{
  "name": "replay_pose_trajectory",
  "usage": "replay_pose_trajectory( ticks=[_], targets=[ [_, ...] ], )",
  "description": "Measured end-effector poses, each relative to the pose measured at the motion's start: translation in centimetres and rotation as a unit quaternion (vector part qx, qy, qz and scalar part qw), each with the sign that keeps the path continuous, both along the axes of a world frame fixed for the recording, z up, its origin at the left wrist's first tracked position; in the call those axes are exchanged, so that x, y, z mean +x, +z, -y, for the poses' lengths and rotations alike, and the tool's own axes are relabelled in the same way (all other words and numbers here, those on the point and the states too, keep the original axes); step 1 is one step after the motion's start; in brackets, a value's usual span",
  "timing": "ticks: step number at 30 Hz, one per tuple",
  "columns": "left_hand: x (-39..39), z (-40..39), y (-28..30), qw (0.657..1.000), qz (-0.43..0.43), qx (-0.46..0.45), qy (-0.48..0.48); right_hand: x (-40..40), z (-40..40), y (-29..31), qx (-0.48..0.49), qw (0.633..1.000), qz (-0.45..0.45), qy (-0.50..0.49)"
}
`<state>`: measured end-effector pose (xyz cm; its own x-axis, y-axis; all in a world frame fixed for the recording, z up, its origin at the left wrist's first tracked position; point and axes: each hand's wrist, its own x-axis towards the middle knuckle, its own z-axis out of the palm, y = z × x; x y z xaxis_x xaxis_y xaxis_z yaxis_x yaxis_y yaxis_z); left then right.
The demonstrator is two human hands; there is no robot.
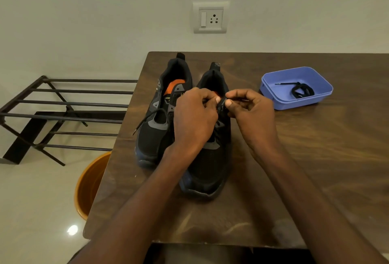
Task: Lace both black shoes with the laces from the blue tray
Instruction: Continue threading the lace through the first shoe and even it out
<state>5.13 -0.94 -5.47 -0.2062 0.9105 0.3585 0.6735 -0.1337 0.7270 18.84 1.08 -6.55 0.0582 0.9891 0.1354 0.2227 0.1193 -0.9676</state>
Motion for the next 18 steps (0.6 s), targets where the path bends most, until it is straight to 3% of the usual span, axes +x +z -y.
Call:
replay_pose_trajectory(
  ticks=[8,18],
  targets=[
    [-1.9,0.4,-0.1,0.996,-0.038,-0.021,-0.083,0.6,0.5,0.2,-0.027,0.998,-0.052,0.024],
    [-3.7,0.8,-0.2,0.985,-0.147,0.017,-0.088,0.0,0.6,0.3,0.032,0.999,0.031,-0.012]
  ],
)
